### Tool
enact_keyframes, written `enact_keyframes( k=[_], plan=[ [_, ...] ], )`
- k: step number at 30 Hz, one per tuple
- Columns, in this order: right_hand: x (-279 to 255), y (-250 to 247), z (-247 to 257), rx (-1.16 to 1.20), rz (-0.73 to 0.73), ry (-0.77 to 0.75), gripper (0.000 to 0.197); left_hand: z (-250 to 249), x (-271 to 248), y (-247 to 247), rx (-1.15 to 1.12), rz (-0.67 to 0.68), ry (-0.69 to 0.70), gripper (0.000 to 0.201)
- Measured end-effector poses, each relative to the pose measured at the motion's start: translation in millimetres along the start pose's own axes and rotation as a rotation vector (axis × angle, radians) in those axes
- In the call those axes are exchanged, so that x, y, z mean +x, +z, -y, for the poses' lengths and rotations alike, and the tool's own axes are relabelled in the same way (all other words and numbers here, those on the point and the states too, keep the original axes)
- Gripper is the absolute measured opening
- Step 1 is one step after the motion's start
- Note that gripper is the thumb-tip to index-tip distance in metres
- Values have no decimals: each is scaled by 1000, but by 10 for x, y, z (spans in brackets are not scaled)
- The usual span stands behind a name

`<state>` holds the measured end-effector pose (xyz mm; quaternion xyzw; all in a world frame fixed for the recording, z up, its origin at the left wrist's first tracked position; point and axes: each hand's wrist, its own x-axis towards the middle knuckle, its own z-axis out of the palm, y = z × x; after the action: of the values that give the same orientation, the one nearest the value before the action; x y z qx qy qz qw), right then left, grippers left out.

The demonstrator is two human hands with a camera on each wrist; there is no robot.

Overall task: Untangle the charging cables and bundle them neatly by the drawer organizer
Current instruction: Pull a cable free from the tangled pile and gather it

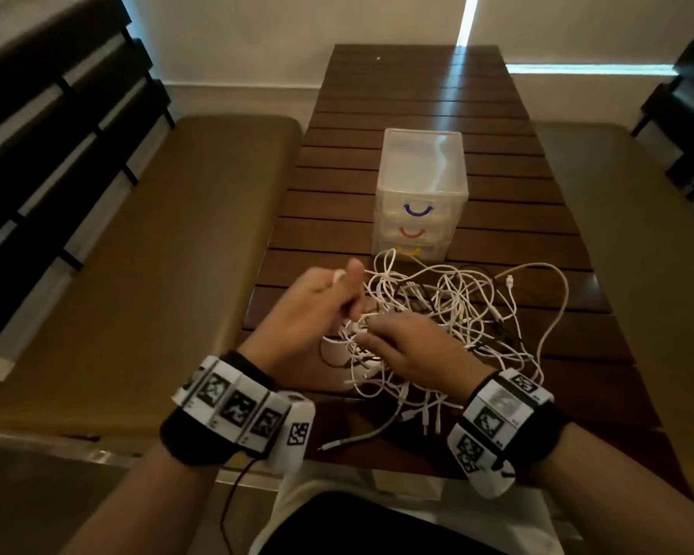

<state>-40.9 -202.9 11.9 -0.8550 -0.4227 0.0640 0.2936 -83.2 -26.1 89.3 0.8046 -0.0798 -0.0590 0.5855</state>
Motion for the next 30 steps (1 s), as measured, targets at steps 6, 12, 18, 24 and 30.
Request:
enact_keyframes(
  k=[6,12,18,24,30],
  plan=[
    [140,-149,-109,174,-60,105,36,-353,-1,-163,-89,-178,110,55],
    [200,-176,-99,112,-38,228,40,206,71,157,527,-58,-5,42],
    [227,-281,-12,-39,-138,141,29,221,84,164,801,-152,-9,40],
    [103,-224,40,184,-122,149,49,63,-35,-27,602,-222,168,37],
    [66,-223,-90,341,-226,231,47,-197,-128,-201,-383,-545,198,46]
  ],
)
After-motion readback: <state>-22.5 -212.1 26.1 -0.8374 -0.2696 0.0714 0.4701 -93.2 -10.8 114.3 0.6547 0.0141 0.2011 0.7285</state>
